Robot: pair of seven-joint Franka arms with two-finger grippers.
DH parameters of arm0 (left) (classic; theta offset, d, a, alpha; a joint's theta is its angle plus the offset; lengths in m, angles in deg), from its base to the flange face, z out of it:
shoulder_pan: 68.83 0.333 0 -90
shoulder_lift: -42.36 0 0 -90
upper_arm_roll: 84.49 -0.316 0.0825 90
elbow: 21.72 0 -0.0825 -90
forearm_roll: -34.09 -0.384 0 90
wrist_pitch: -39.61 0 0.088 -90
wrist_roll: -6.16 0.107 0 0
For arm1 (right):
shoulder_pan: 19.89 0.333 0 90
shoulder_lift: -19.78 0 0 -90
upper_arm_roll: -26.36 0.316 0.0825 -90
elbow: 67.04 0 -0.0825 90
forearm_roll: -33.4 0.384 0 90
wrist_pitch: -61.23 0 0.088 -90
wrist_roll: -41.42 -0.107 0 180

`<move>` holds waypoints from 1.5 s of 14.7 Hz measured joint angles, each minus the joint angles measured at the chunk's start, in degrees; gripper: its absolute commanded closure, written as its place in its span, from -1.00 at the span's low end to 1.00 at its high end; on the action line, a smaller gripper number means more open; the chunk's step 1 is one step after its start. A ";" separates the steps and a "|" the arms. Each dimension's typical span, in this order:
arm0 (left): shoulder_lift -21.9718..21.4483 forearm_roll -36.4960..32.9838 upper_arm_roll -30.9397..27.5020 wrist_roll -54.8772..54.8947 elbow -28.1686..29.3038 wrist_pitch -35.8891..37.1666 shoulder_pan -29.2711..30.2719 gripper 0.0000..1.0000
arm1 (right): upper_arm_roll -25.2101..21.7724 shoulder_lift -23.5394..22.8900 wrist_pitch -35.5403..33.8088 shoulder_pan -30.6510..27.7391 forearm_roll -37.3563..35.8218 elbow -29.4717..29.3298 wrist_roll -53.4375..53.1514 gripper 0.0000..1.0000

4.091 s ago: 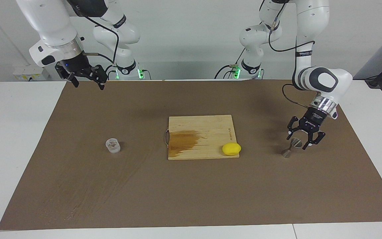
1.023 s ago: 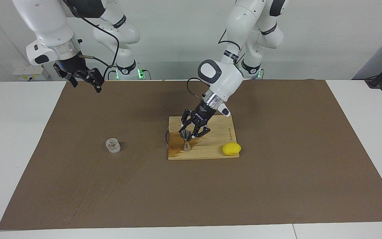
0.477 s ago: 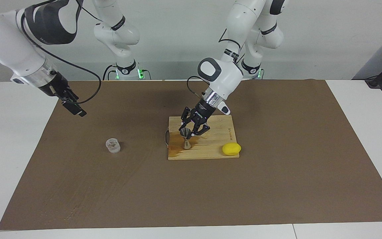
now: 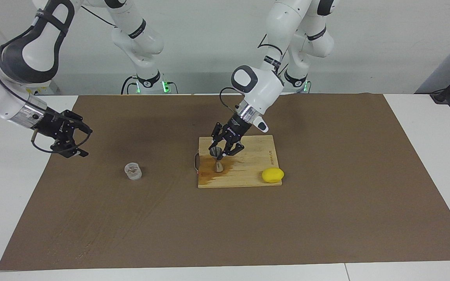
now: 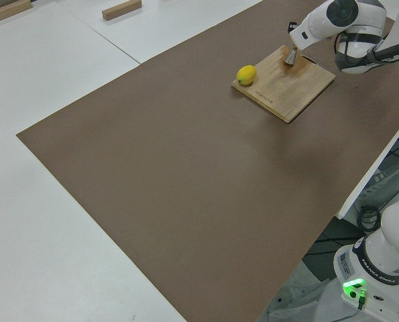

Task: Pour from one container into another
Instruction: 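Lower the metal cup onto the board while the right gripper reaches the glass, then withdraw the left gripper while the right gripper grasps the glass cup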

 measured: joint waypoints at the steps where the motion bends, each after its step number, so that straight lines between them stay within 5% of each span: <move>1: 0.00 -0.19 0.00 0.00 0.08 -0.01 -0.07 -0.29 | -0.02 -0.56 1.11 -0.83 1.43 0.93 0.00 -1.00; 2: 0.00 -0.44 -0.04 0.00 0.14 -0.02 -0.07 -0.78 | -0.04 -1.09 2.36 -1.46 2.79 1.90 -0.01 -1.00; 4: -0.03 -0.65 -0.15 0.00 0.15 -0.04 -0.06 -1.00 | -0.04 -1.84 5.44 -2.26 5.41 4.10 -0.04 -1.00; 9: -1.27 -1.60 -0.72 -0.04 0.12 0.30 0.36 -1.00 | -0.05 -4.89 8.54 -3.44 9.99 8.32 -1.77 -1.00; 13: -7.66 -2.60 -1.10 -0.10 0.06 7.65 4.89 -1.00 | 0.16 -9.67 12.11 -3.67 14.83 9.66 1.97 -1.00; 22: -11.86 -41.06 -2.00 -0.08 -2.09 16.00 25.07 -1.00 | 0.67 -12.45 20.07 1.94 26.26 17.96 10.61 -1.00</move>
